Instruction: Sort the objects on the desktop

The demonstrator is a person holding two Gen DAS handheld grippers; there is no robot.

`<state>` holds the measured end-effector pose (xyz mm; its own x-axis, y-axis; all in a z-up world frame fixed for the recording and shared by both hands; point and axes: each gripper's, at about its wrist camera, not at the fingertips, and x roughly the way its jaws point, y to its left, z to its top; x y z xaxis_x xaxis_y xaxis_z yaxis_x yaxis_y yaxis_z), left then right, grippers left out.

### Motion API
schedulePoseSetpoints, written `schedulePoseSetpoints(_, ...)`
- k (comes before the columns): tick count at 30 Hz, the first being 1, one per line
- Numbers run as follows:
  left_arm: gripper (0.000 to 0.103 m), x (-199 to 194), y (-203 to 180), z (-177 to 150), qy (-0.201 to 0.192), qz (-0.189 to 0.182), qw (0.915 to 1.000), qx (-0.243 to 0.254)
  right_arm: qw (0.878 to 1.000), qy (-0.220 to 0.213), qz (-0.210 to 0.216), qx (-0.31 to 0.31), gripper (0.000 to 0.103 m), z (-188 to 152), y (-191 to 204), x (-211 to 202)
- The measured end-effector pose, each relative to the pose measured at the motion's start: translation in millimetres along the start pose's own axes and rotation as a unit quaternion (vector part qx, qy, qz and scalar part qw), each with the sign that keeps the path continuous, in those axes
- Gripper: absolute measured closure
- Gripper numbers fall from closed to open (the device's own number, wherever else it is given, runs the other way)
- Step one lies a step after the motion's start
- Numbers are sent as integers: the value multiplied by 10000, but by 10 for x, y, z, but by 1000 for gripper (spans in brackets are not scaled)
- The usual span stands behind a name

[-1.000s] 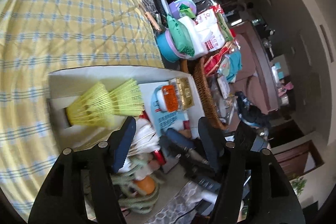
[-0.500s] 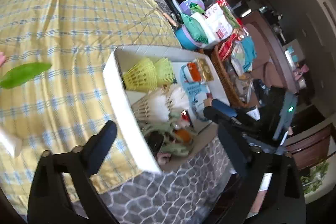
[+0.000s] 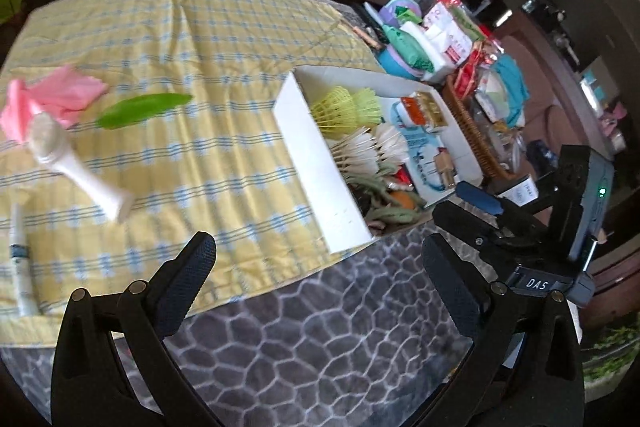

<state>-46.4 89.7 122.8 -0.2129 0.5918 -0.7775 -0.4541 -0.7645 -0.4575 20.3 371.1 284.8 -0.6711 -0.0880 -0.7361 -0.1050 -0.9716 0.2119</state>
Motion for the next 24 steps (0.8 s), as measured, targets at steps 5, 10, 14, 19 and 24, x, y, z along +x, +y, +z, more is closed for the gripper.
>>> schedulePoseSetpoints(5, 0, -324, 43, -153, -211, 192, 9996, 88, 9997, -92, 72, -213, 1, -30, 331, -142)
schedulePoseSetpoints(10, 0, -601, 107, -280, -369, 463, 9980, 225, 9993, -28, 210, -306, 1, -105, 580, -170)
schedulePoseSetpoints(14, 0, -773, 235, -409, -433, 622, 9968, 258, 9985, 63, 232, -487, 1, -170, 823, -135)
schedulePoseSetpoints(19, 0, -901, 520, -562, -441, 891, 9948, 215, 9969, 173, 350, -683, 1, -222, 1100, -62)
schedulePoseSetpoints(24, 0, -1114, 1090, -718, -616, 1262, 9901, 2, 9945, 252, 363, -949, 1, -224, 1368, 110)
